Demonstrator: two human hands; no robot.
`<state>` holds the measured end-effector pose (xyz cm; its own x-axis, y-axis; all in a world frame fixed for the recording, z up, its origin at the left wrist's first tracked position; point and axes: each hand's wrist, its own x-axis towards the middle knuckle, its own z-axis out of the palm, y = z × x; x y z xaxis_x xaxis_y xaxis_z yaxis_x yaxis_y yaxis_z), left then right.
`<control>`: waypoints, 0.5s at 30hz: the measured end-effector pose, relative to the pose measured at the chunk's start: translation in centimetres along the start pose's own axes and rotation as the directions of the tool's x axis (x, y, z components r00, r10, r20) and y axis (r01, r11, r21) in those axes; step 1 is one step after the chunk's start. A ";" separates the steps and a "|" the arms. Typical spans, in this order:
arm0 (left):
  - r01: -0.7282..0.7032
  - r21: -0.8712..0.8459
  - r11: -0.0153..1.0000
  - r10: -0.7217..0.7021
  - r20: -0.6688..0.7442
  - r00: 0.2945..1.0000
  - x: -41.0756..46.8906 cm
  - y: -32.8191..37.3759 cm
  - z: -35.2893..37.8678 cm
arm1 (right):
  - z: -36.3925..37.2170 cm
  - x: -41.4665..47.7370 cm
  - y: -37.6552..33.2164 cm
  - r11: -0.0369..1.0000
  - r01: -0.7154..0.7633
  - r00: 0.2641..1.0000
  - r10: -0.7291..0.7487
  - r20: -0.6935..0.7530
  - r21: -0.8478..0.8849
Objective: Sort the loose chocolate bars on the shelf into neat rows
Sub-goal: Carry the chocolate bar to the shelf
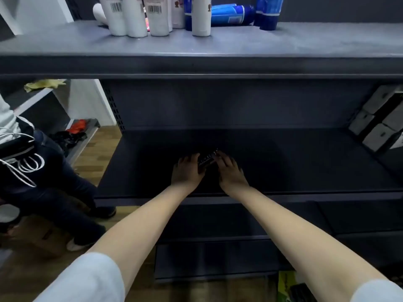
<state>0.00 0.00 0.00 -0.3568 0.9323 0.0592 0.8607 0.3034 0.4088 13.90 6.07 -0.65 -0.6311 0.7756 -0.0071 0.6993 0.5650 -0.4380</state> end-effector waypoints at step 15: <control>0.126 -0.319 0.939 -0.170 -0.113 0.979 -0.8 -3.5 0.0 | 0.1 6.3 1.6 0.824 0.458 0.886 -0.455 0.091 -0.335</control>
<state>-2.76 -1.80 -1.51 -0.5362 0.8392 0.0912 0.6479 0.3399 0.6817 11.01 11.81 -1.50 -0.9078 0.4044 0.1112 0.3997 0.9145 -0.0626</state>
